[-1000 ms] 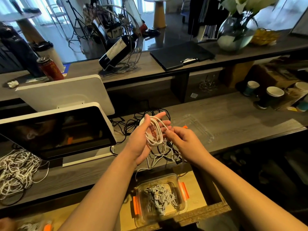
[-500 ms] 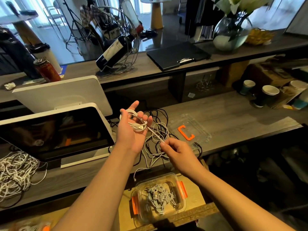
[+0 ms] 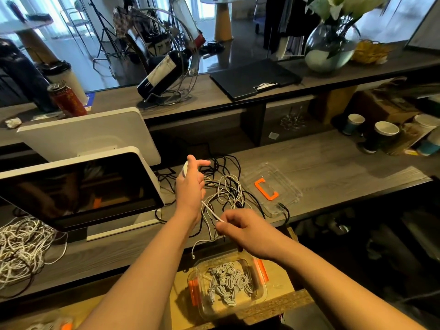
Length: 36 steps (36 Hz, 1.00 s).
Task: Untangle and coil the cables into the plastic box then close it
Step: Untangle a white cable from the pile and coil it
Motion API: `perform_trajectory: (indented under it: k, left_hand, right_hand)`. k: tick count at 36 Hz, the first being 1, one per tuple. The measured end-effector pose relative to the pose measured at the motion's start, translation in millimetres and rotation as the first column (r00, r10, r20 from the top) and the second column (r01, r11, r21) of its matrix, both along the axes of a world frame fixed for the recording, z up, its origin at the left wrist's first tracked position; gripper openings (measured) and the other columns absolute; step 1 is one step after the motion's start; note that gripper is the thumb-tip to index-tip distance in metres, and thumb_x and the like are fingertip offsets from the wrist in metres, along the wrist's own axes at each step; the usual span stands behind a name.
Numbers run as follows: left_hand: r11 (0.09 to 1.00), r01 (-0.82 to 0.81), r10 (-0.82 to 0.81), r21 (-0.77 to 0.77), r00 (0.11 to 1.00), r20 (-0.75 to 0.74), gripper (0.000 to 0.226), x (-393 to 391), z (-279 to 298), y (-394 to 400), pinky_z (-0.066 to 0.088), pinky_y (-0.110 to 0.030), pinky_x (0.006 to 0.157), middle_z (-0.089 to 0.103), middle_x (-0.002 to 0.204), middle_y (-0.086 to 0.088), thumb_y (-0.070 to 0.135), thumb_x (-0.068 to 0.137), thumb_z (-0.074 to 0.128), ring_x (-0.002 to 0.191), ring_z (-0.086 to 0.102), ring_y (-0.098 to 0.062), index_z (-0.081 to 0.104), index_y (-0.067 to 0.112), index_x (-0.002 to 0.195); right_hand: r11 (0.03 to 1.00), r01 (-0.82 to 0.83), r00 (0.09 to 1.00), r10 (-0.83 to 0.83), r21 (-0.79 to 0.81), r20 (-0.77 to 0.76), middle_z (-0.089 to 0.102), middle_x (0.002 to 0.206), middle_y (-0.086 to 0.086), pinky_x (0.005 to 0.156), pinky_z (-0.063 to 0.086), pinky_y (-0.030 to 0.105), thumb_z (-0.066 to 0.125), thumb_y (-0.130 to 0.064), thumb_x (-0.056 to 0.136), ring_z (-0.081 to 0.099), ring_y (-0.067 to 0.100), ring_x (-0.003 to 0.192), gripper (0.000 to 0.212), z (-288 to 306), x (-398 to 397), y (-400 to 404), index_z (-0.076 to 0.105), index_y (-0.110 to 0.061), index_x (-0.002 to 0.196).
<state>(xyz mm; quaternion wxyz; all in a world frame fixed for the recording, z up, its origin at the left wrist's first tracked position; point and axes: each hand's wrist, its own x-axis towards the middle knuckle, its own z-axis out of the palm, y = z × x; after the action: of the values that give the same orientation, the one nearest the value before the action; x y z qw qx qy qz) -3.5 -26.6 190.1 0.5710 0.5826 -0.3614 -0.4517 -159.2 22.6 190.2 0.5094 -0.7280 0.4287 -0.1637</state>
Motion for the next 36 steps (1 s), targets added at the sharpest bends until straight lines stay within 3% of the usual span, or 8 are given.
perform_trajectory:
  k: [5, 9, 11, 14, 19, 23, 28, 36]
  left_hand:
    - [0.974, 0.133, -0.202, 0.186, 0.882, 0.426, 0.05, -5.6, -2.5, -0.4, 0.035, -0.025, 0.059, 0.046, 0.072, 0.009, 0.053, 0.105, 0.029, 0.062, 0.042, -0.002, 0.07, 0.024, 0.104]
    - [0.905, 0.308, -0.42, 0.292, 0.755, 0.504, 0.054, -6.5, -1.4, 1.0, 0.037, -0.028, 0.081, 0.061, 0.106, 0.006, 0.054, 0.105, 0.028, 0.098, 0.051, -0.004, 0.073, 0.024, 0.103]
    - [0.841, 0.403, -0.534, 0.361, 0.729, 0.429, 0.063, -3.6, 0.5, 3.3, 0.043, -0.033, 0.083, 0.068, 0.103, -0.002, 0.063, 0.102, 0.025, 0.097, 0.057, -0.013, 0.074, 0.024, 0.094]
    - [0.696, 0.539, -0.678, 0.474, 0.711, 0.187, 0.078, 0.8, 3.8, 10.5, 0.037, -0.022, 0.055, 0.055, 0.066, 0.005, 0.08, 0.092, 0.018, 0.061, 0.046, -0.01, 0.062, 0.016, 0.082]
    - [0.554, 0.673, -0.745, 0.49, 0.663, -0.069, 0.077, 6.5, 3.7, 18.2, 0.036, -0.015, 0.046, 0.049, 0.077, -0.001, 0.091, 0.077, 0.021, 0.056, 0.042, -0.006, 0.056, 0.033, 0.114]
    - [0.411, 0.796, -0.82, 0.444, 0.535, -0.201, 0.079, 9.6, 12.6, 19.4, 0.038, -0.012, 0.045, 0.05, 0.068, 0.005, 0.084, 0.072, 0.042, 0.054, 0.042, -0.005, 0.051, 0.016, 0.112]
    - [0.468, 0.733, -0.879, 0.494, 0.444, 0.176, 0.046, 12.9, 19.6, 18.9, 0.042, -0.018, 0.052, 0.05, 0.068, 0.005, 0.058, 0.1, 0.037, 0.052, 0.044, -0.005, 0.062, 0.019, 0.095]
    - [0.714, 0.599, -0.699, 0.363, 0.64, 0.319, 0.044, 17.6, 12.0, 16.7, 0.034, -0.023, 0.051, 0.05, 0.063, 0.006, 0.051, 0.105, 0.03, 0.052, 0.04, -0.008, 0.068, 0.033, 0.096]
  right_hand:
    - [0.995, -0.022, 0.999, 0.019, -0.095, -0.027, 0.053, 0.067, -0.007, 0.064, 0.045, 0.036, 0.057, -0.034, 0.099, 0.048, 0.006, 0.061, 0.024, 5.2, 3.5, -2.7, 0.06, -0.019, 0.079]
    - [0.976, -0.047, 0.997, 0.032, -0.215, -0.072, 0.062, 0.075, -0.007, 0.066, 0.046, 0.029, 0.055, -0.03, 0.1, 0.054, 0.005, 0.065, 0.019, 15.4, 2.9, -8.6, 0.067, -0.018, 0.092]
    - [0.959, -0.047, 0.996, 0.022, -0.279, -0.089, 0.067, 0.083, -0.007, 0.072, 0.05, 0.03, 0.055, -0.03, 0.1, 0.062, 0.008, 0.076, 0.018, 20.3, 0.3, -13.5, 0.07, -0.021, 0.101]
    - [0.93, -0.006, 0.995, -0.03, -0.369, -0.094, 0.07, 0.089, -0.01, 0.074, 0.053, 0.03, 0.058, -0.028, 0.098, 0.065, 0.007, 0.08, 0.017, 24.0, -5.1, -22.8, 0.07, -0.022, 0.108]
    - [0.841, 0.059, 0.993, -0.106, -0.539, -0.057, 0.067, 0.077, -0.012, 0.066, 0.052, 0.028, 0.069, -0.028, 0.091, 0.062, 0.003, 0.072, 0.009, 31.6, -11.4, -33.5, 0.073, -0.02, 0.094]
    - [0.774, 0.095, 0.982, -0.177, -0.626, -0.071, 0.059, 0.075, -0.011, 0.067, 0.04, 0.03, 0.065, -0.04, 0.084, 0.05, 0.01, 0.075, 0.019, 33.3, -14.8, -40.3, 0.067, -0.022, 0.081]
    - [0.884, 0.08, 0.984, -0.144, -0.461, -0.104, 0.062, 0.087, -0.012, 0.074, 0.041, 0.025, 0.07, -0.03, 0.088, 0.05, 0.005, 0.09, 0.008, 31.8, -25.7, -48.8, 0.067, -0.022, 0.087]
    - [0.934, 0.097, 0.973, -0.162, -0.344, -0.165, 0.058, 0.095, -0.011, 0.086, 0.047, 0.027, 0.064, -0.014, 0.093, 0.054, 0.004, 0.095, 0.013, 23.0, -38.2, -52.9, 0.067, -0.025, 0.098]
